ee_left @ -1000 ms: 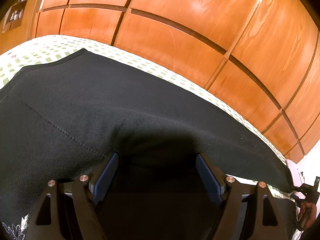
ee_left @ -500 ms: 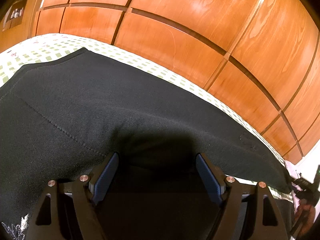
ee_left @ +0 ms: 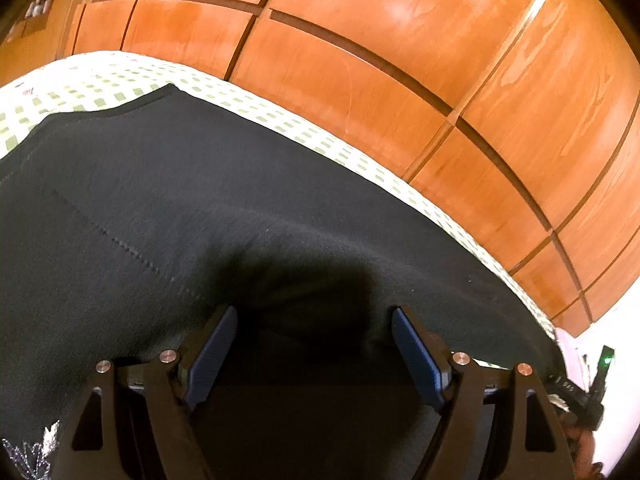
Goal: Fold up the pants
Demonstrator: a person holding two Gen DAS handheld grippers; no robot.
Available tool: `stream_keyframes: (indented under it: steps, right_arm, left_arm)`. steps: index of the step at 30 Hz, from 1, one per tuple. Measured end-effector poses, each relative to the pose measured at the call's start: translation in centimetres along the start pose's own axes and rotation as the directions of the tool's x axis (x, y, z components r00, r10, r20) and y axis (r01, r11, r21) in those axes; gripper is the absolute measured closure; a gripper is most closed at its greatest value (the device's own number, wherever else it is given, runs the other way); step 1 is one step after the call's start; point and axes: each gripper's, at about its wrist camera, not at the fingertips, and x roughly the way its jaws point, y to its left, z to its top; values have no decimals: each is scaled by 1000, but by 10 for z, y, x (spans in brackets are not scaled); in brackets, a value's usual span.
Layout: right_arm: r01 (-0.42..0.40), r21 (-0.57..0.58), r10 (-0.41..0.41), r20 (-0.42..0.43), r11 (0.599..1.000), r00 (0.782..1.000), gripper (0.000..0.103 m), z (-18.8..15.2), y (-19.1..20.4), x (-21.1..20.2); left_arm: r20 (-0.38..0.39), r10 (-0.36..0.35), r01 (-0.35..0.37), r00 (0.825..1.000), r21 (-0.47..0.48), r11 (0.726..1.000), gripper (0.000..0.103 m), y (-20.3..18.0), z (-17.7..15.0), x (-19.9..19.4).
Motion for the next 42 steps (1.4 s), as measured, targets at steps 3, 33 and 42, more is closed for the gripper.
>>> stream_keyframes:
  steps: [3,33,42]
  right_arm:
    - [0,1,0,0,1000,1000,37,0,0,0]
    - [1,-6,-1,15,1000,1000,36,3,3,9]
    - [8,-7,-8,31,1000,999,35,3,4,12]
  left_arm:
    - [-45,-4,4,999,-6,1000,23,2,4,-3]
    - [-93,318,-303,943,145,942,27,110,206,114]
    - [-66,356,-336,932,215,917,18,104,204,124]
